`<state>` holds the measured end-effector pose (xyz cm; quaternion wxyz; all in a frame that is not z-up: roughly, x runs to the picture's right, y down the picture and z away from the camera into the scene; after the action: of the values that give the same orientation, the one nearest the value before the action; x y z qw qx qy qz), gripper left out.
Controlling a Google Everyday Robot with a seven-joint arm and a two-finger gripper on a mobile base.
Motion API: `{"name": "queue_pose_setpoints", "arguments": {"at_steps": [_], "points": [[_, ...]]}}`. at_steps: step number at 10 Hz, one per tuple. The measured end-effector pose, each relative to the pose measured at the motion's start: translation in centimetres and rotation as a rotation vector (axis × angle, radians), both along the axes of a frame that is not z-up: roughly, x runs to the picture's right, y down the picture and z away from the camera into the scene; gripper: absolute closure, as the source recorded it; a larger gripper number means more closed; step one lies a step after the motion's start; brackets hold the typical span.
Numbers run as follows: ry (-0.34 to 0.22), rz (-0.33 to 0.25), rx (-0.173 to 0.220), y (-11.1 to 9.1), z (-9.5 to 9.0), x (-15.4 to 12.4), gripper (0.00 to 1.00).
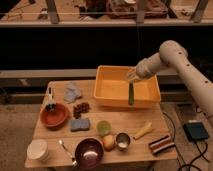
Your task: Place pepper in tray
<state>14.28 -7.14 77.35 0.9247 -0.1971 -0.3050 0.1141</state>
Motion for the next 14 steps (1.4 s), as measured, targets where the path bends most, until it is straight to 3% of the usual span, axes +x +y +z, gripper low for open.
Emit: {"name": "queue_pose_setpoints", "arguments": {"at_steps": [1,3,5,6,7,9,11,14], "points": [[0.024,0.048,0.029,-1.2,1.1,0.9,1.0],[0.102,0.213,0.088,-2.4,2.0,3.2,1.0],[0.157,0.357,0.13,-2.3,1.7,3.9,1.0],[0.158,0.401,0.134,-2.1,1.6,3.5,0.96],[0.136,0.423,0.128,-2.0,1.9,3.3,0.87],[0.082,0.396,0.11,-1.6,3.2,2.2,0.68],[0.059,0.419,0.116,-0.4,4.8,2.4,0.48],[0.055,0.419,0.119,-0.5,4.9,2.1,0.45]]}}
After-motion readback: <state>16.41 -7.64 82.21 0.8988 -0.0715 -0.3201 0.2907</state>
